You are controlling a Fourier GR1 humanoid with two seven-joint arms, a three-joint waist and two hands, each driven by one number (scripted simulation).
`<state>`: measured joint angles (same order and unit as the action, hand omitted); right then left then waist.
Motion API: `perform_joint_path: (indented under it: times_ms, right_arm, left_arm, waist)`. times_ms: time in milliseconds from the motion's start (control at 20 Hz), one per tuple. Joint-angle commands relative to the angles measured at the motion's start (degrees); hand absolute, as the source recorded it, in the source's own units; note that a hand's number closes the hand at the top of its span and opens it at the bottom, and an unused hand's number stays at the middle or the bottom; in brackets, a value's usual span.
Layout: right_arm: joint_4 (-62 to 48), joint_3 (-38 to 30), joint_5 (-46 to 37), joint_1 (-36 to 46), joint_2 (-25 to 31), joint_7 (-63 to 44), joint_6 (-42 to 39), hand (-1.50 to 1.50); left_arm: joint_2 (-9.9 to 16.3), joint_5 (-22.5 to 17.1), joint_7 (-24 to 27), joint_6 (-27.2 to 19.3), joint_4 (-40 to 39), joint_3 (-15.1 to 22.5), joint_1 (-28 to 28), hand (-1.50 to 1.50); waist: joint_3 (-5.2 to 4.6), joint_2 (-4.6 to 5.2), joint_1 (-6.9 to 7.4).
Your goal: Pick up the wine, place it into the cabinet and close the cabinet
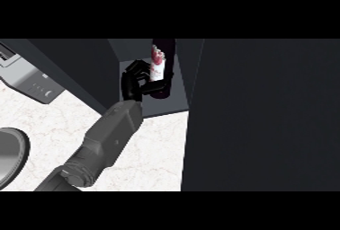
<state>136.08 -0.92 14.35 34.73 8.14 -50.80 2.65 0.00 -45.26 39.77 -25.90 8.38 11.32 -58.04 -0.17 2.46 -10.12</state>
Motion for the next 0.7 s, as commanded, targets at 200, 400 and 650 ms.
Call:
perform_joint_path:
  times_ms: [200, 400, 650]
  right_arm:
    - [0.9, -2.5, 1.7, -1.8, 0.8, 1.0, -1.0, -1.5]
    - [1.1, -1.8, 1.0, -2.5, 0.6, 1.3, -1.1, -1.5]
    - [0.3, -1.1, 0.5, -2.4, 0.0, 2.4, -1.3, -1.5]
  left_arm:
    - [0.0, -0.7, -2.6, -1.8, -1.5, 0.0, -5.0, 1.5]
    - [0.0, -1.9, -4.3, -1.7, -2.2, -1.1, -6.1, 1.5]
    - [0.0, -2.0, -6.5, -2.3, -4.0, -1.7, -8.2, 1.5]
  waist:
    - [0.1, 0.16, 1.06]
    - [0.05, 0.34, 0.98]
    - [0.04, 0.7, 1.62]
